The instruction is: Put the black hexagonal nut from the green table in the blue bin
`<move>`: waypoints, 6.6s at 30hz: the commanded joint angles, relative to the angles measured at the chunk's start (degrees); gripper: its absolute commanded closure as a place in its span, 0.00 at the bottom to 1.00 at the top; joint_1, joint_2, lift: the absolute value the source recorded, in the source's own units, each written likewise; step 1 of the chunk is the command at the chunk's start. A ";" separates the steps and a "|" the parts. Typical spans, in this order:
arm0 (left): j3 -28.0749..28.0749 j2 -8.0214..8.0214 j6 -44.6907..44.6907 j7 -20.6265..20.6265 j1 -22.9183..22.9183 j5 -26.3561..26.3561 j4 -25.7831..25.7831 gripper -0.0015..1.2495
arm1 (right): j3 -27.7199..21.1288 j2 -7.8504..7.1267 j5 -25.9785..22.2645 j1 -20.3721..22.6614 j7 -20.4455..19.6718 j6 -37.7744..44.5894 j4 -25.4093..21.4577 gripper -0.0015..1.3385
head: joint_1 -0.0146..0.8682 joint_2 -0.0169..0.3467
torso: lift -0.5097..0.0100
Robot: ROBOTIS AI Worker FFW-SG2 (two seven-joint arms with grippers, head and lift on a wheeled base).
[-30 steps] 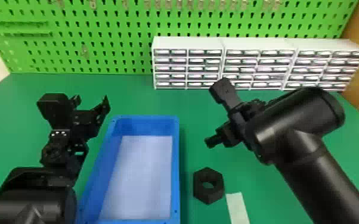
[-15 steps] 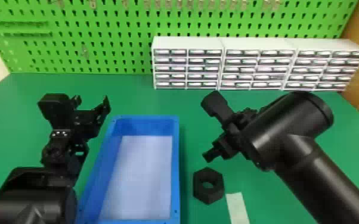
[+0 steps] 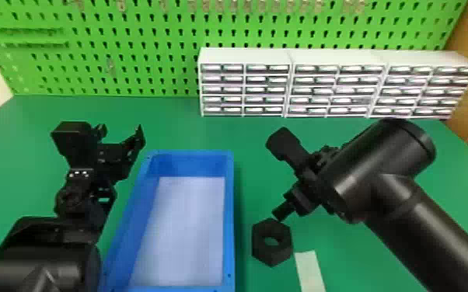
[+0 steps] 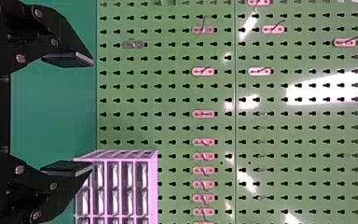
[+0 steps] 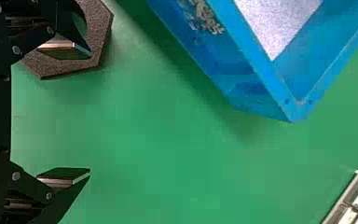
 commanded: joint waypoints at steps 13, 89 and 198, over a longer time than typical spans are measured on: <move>0.00 0.09 0.35 0.01 -0.02 -0.22 0.09 0.37 | 2.37 -0.10 -1.77 -0.53 0.00 0.27 1.06 0.29 | 0.79 0.19 | 0.79; -0.17 0.26 0.35 0.01 -0.11 -0.04 0.18 0.37 | 2.89 0.43 2.10 -0.62 0.79 2.21 0.09 0.80 | 0.79 0.19 | 0.79; -0.09 0.44 0.35 0.01 -0.20 0.48 0.26 0.37 | 19.95 9.83 -10.12 -11.52 -1.85 -20.12 8.09 0.74 | 0.79 0.19 | 0.79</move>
